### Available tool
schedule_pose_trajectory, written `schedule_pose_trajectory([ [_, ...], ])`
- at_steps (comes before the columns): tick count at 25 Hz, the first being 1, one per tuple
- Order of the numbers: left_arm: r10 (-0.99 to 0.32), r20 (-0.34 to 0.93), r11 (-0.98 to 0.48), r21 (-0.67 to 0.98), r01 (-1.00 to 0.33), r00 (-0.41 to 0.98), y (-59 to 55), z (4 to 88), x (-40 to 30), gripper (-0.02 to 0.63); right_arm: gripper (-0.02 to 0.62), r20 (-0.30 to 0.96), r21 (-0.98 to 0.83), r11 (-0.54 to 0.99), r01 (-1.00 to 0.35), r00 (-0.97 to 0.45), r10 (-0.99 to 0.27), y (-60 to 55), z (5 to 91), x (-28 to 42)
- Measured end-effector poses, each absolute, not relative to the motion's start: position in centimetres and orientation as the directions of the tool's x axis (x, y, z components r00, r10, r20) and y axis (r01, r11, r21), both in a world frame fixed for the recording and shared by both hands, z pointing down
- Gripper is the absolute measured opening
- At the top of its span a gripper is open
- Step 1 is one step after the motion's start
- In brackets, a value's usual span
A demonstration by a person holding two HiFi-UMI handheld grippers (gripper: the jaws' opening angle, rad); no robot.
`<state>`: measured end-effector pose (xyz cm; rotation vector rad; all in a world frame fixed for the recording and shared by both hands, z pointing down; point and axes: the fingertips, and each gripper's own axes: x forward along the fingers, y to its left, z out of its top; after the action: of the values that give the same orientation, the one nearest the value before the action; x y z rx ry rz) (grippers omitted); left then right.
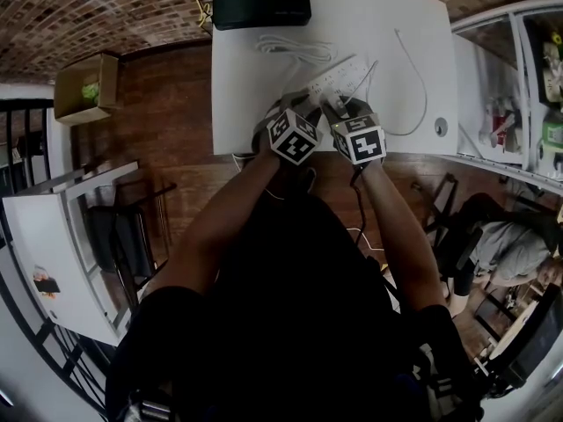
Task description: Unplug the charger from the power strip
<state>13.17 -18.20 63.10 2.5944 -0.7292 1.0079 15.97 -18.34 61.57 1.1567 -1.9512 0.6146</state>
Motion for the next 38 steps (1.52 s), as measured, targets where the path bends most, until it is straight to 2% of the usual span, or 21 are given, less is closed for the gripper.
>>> schedule_pose_trajectory([
  [5, -0.356, 0.683, -0.841, 0.063, -0.537, 0.637, -18.3, 63.0, 12.9, 0.166, 0.14, 0.801, 0.121, 0.57, -0.813, -0.259, -0.54, -18.4, 59.3, 14.5],
  [7, -0.356, 0.683, -0.841, 0.063, -0.538, 0.638, -18.3, 63.1, 12.9, 0.166, 0.14, 0.798, 0.082, 0.564, -0.822, -0.285, -0.532, -18.3, 59.5, 14.3],
  [11, -0.355, 0.683, -0.839, 0.068, -0.54, 0.638, -18.2, 63.1, 13.1, 0.166, 0.14, 0.777, -0.069, 0.485, -0.872, -0.352, -0.522, -17.9, 60.0, 15.3],
  [18, -0.34, 0.683, -0.814, 0.131, -0.566, 0.647, -18.3, 62.4, 12.8, 0.195, 0.141, 0.664, -0.291, 0.331, -0.898, -0.439, -0.606, -17.6, 57.5, 17.2],
  [25, -0.398, 0.616, -0.745, 0.215, -0.631, 0.68, -17.5, 58.3, 10.7, 0.189, 0.143, 0.651, -0.394, 0.165, -0.904, -0.401, -0.645, -15.4, 58.2, 22.5],
  [28, -0.372, 0.564, -0.741, 0.298, -0.602, 0.737, -15.8, 55.8, 11.0, 0.179, 0.143, 0.632, -0.502, 0.047, -0.864, -0.404, -0.662, -14.8, 59.5, 24.8],
  [33, -0.348, 0.522, -0.757, 0.334, -0.562, 0.778, -13.7, 53.2, 11.1, 0.179, 0.143, 0.608, -0.636, -0.113, -0.763, -0.405, -0.683, -14.6, 61.6, 27.6],
  [38, -0.355, 0.501, -0.743, 0.361, -0.563, 0.789, -12.2, 51.9, 10.2, 0.172, 0.146, 0.593, -0.706, -0.157, -0.691, -0.455, -0.664, -13.9, 63.4, 27.8],
])
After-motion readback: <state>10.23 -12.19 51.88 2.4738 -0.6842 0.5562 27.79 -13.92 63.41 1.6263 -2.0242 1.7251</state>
